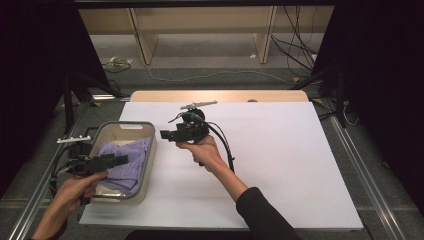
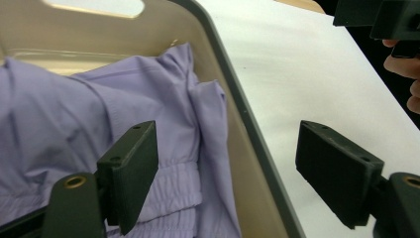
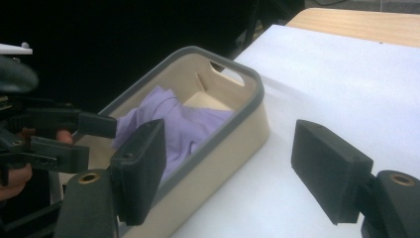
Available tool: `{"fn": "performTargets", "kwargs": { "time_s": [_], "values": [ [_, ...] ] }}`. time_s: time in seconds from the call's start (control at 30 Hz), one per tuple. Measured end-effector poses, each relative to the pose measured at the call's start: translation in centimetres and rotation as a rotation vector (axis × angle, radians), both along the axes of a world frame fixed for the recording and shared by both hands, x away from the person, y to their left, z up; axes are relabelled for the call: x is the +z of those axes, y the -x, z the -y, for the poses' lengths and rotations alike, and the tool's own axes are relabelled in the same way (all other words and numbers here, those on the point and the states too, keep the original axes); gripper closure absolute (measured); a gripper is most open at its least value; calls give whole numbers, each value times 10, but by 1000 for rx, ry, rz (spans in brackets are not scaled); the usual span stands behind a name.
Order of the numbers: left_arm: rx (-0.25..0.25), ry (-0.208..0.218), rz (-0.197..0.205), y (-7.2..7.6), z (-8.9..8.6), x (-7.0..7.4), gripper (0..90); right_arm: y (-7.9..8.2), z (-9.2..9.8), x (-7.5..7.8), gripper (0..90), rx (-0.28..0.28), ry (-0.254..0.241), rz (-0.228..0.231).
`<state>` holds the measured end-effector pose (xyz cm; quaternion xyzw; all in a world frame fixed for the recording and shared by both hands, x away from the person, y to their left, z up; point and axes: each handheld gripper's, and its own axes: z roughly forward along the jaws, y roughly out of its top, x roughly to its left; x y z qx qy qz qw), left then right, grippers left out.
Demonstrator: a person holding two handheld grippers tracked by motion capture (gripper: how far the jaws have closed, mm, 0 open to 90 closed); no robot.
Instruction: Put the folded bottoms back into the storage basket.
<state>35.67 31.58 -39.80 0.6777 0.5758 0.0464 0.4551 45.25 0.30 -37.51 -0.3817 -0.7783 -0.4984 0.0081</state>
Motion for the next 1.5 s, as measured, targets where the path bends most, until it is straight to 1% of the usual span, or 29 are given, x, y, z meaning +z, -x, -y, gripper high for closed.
{"fn": "performTargets", "kwargs": {
  "time_s": [0.17, 0.27, 0.47, 0.5, 0.77, 0.93, 1.03, 1.23, 1.33, 1.5],
  "values": [
    [-15, 7, 13, 0, 11, -2, 241, 6, 11, -1, 305, -4, 4, 12],
    [-20, 15, 17, 1, 15, -3, 241, 9, 17, -2, 305, -9, -7, 16],
    [-34, 16, 33, 2, 23, -4, 241, 14, 26, -3, 304, -7, -22, 32],
    [-35, 17, 36, 2, 24, -4, 241, 15, 27, -3, 304, -5, -22, 28],
    [-65, 15, 59, 4, 35, -5, 241, 23, 38, -11, 297, -8, -22, 39],
    [-84, 26, 77, 6, 41, -6, 237, 26, 47, -12, 294, -19, -25, 49],
    [-93, 25, 84, 7, 45, -7, 237, 28, 53, -12, 293, -28, -28, 63],
    [-108, 19, 93, 8, 52, -9, 234, 32, 63, -13, 290, -32, -25, 70],
    [-119, 14, 99, 9, 55, -10, 232, 34, 66, -14, 288, -37, -22, 81],
    [-133, 7, 112, 11, 61, -11, 228, 37, 69, -15, 282, -35, -26, 84]
  ]
}}
